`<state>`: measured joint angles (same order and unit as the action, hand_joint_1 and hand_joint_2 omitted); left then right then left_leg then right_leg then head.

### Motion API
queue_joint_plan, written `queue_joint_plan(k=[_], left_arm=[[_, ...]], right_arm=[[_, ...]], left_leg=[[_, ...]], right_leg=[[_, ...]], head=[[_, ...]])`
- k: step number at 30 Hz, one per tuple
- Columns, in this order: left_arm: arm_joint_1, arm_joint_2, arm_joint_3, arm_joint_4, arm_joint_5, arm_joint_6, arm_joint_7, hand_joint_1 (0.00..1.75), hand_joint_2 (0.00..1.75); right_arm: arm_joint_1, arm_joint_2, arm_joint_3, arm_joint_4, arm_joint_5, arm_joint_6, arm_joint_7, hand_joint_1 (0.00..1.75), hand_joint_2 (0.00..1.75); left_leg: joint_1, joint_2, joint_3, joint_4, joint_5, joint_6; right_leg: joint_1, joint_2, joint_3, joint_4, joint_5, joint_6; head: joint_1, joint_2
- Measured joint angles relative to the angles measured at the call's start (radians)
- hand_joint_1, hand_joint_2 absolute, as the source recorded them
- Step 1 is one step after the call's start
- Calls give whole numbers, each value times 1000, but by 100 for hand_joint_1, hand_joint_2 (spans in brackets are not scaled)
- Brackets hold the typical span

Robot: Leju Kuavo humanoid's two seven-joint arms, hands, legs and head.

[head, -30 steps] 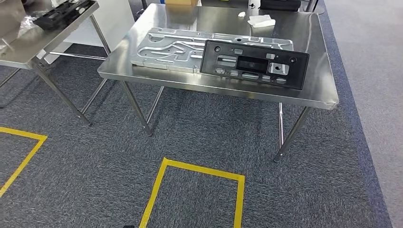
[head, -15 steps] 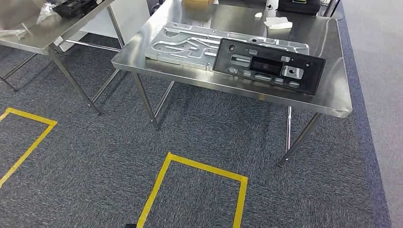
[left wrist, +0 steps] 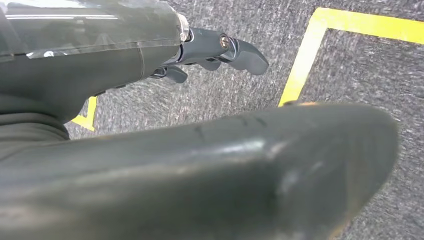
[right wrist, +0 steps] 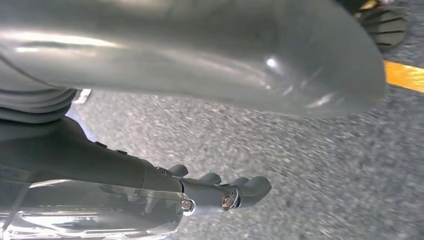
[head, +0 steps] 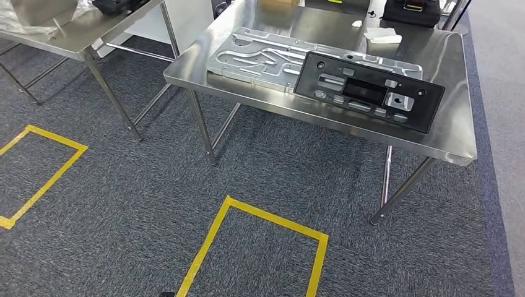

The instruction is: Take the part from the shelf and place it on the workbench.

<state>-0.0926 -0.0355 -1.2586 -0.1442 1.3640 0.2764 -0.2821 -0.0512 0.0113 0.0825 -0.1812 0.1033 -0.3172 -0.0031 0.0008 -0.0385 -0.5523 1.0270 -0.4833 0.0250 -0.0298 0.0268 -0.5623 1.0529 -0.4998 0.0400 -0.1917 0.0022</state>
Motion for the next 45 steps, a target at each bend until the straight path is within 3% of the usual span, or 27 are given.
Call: queue_joint_plan(k=[3,5,8,9,10,11,13,15,17,19,21,23,24,25,26,28,30,33,35,37,39,40,41,42,44,45], left_arm=[[1,0,0,0,1,3,2,0,0],[2,0,0,0,3,5,2,0,0],[4,0,0,0,3,6,2,0,0],[5,0,0,0,3,6,2,0,0],[6,0,0,0,2,6,2,0,0],[8,0,0,0,2,6,1,0,0],[9,0,-1,0,-1,2,-5,0,0],[8,1,-5,0,-13,-13,-17,0,0],[9,2,-17,0,-36,-21,-24,0,0],[13,4,-32,0,-50,-12,-21,0,0],[16,5,-40,0,-49,6,-13,0,0],[16,6,-43,0,-47,24,-4,0,0],[17,6,-43,0,-46,31,0,0,0],[18,6,-43,0,-45,35,3,0,0],[18,6,-43,0,-44,37,5,0,0],[18,5,-46,0,-44,41,7,0,0],[18,3,-48,0,-45,45,6,0,0],[17,0,-50,0,-50,48,1,0,0],[17,-1,-51,0,-52,44,-3,0,0],[16,-1,-54,0,-53,36,-7,0,0],[16,-2,-60,0,-54,30,-9,0,0],[16,-2,-64,0,-54,31,-7,0,0],[17,-1,-66,0,-53,33,-3,0,0],[17,-1,-68,0,-52,37,1,0,0],[16,-1,-69,0,-51,43,7,0,0],[15,-1,-69,0,-51,44,9,0,0]], right_arm=[[-1,0,0,0,9,0,0,0,0],[-1,0,1,0,15,0,1,0,0],[1,0,1,1,21,-1,2,0,0],[2,0,1,1,22,-2,1,0,0],[2,0,1,1,23,-3,0,0,0],[2,0,1,1,25,-3,-1,0,0],[1,0,1,1,29,-4,-3,0,0],[1,2,2,1,33,-5,-3,0,0],[1,2,2,1,36,-5,-2,0,0],[0,1,3,1,37,-5,0,0,0],[0,-1,3,1,38,-5,0,0,0],[2,-3,3,1,39,-5,1,0,0],[2,-4,3,1,39,-4,1,0,0],[3,-6,4,2,40,-4,1,0,0],[3,-7,4,2,41,-3,0,0,0],[3,-10,4,2,42,-2,-3,0,0],[2,-14,4,2,43,-2,-10,0,0],[-2,-16,5,2,46,-2,-19,0,0],[-4,-17,6,2,48,-4,-22,0,0],[-2,-19,6,2,48,-6,-23,0,0],[1,-21,6,2,48,-8,-25,0,0],[1,-22,6,2,47,-10,-26,0,0],[1,-23,6,2,47,-10,-27,0,0],[1,-24,6,2,48,-11,-28,0,0],[2,-25,6,2,50,-10,-30,0,0],[2,-25,6,2,51,-10,-30,0,0]], left_leg=[[-1,-9,-8,3,0,-18],[1,1,-21,34,-23,-28],[6,23,-101,210,-112,-39],[7,25,-125,263,-129,-41],[8,27,-135,283,-128,-41],[8,30,-126,265,-109,-39],[6,45,-64,141,-45,-29],[-2,68,-14,30,-11,-17],[-10,72,-7,4,-10,-9],[-5,59,-1,-7,-2,1],[1,50,4,-20,10,14],[-1,41,1,-22,14,20],[-2,35,0,-21,14,21],[-2,28,0,-20,14,21],[-2,20,0,-18,14,20],[-1,4,0,-13,11,16],[-4,-8,-3,-5,6,7],[-6,-17,-8,-4,5,-8],[-4,-8,-15,15,-10,-19],[0,13,-54,105,-64,-30],[6,24,-116,236,-123,-38],[8,26,-135,275,-132,-41],[11,28,-137,279,-122,-43],[12,32,-119,242,-95,-44],[12,55,-50,103,-29,-39],[8,67,-22,45,-10,-33]], right_leg=[[4,-7,0,-11,0,-24],[2,-19,2,-15,3,-37],[4,-38,0,-16,3,-48],[6,-45,0,-16,3,-49],[8,-51,0,-16,2,-49],[9,-56,2,-16,2,-49],[10,-65,5,-16,1,-48],[13,-75,6,-15,-1,-40],[15,-84,8,-17,-1,-28],[14,-83,11,-16,-6,-16],[14,-61,-12,39,-47,-8],[13,-40,-69,159,-110,-6],[13,-37,-96,213,-129,-4],[13,-36,-110,239,-129,-3],[12,-35,-107,229,-110,-3],[9,-25,-54,111,-39,-5],[9,-7,-6,3,1,-11],[11,-7,3,-23,5,-25],[9,-18,6,-29,9,-38],[6,-31,8,-33,10,-47],[7,-43,7,-33,9,-50],[8,-49,7,-33,8,-50],[7,-54,8,-32,7,-49],[7,-58,10,-32,6,-48],[8,-67,17,-31,2,-41],[9,-71,19,-31,0,-36]], head=[[0,0],[0,0],[0,0],[0,0],[0,0],[0,0],[0,0],[0,0],[0,0],[0,0],[0,0],[0,0],[0,0],[0,0],[0,0],[0,0],[0,0],[0,0],[0,0],[0,0],[0,0],[0,0],[0,0],[0,0],[0,0],[0,0]])
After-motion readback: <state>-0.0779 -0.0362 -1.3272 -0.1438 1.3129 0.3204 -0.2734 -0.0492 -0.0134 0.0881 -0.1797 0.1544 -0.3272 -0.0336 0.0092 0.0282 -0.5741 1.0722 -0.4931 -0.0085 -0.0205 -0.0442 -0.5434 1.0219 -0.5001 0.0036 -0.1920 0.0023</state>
